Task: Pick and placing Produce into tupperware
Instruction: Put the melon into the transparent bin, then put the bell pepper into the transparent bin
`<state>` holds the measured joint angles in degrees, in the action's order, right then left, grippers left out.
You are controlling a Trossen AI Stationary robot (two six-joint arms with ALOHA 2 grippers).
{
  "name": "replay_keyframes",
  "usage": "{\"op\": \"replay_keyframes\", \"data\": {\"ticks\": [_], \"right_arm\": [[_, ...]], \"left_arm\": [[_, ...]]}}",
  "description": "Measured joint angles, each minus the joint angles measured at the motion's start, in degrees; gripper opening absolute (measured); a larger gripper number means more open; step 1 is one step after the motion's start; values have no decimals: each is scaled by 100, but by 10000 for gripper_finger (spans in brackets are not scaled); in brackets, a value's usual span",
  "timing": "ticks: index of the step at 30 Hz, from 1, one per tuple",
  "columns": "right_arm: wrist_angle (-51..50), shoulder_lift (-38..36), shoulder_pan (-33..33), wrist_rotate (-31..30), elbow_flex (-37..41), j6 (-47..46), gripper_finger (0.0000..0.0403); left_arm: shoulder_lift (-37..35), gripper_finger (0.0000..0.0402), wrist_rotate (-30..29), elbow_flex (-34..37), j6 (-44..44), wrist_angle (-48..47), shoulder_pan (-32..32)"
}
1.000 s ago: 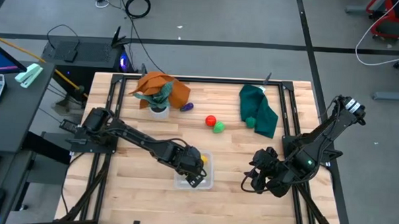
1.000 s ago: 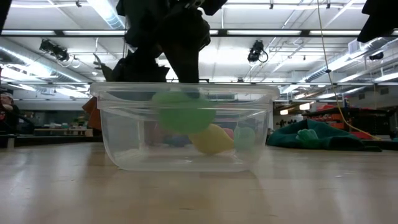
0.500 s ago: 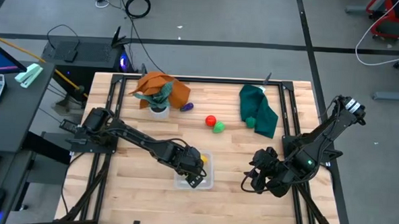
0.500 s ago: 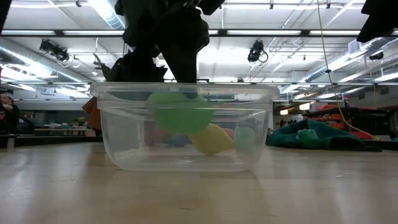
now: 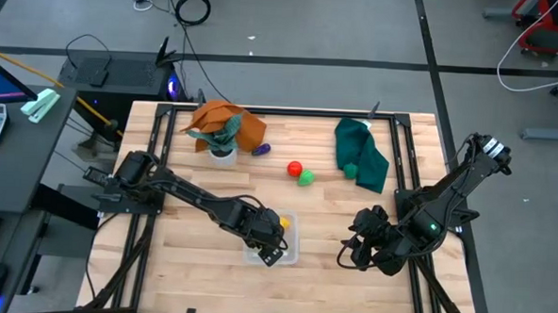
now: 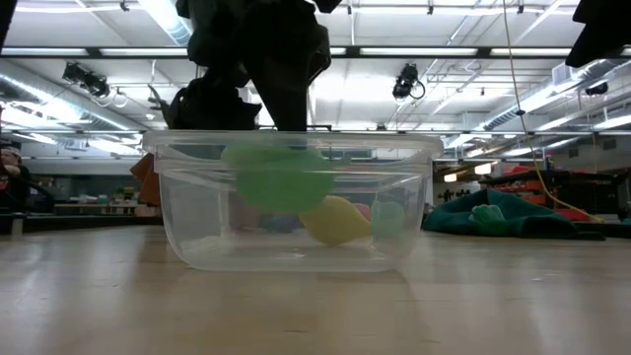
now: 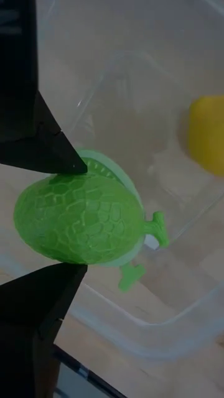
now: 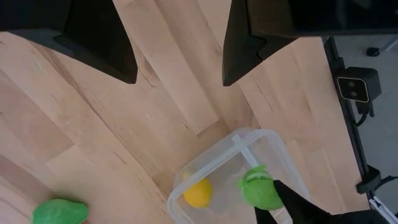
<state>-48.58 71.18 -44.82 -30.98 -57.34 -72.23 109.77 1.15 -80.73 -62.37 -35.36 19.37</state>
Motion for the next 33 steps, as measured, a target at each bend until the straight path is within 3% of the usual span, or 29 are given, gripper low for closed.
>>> {"op": "replay_keyframes", "data": {"ticks": [11, 33], "right_arm": [[1, -2, 0, -2, 0, -11, 199], [44, -2, 0, 0, 0, -2, 199]], "left_arm": [[258, 234, 2, 4, 33, 97, 22], [267, 282, 63, 4, 49, 138, 20]]}}
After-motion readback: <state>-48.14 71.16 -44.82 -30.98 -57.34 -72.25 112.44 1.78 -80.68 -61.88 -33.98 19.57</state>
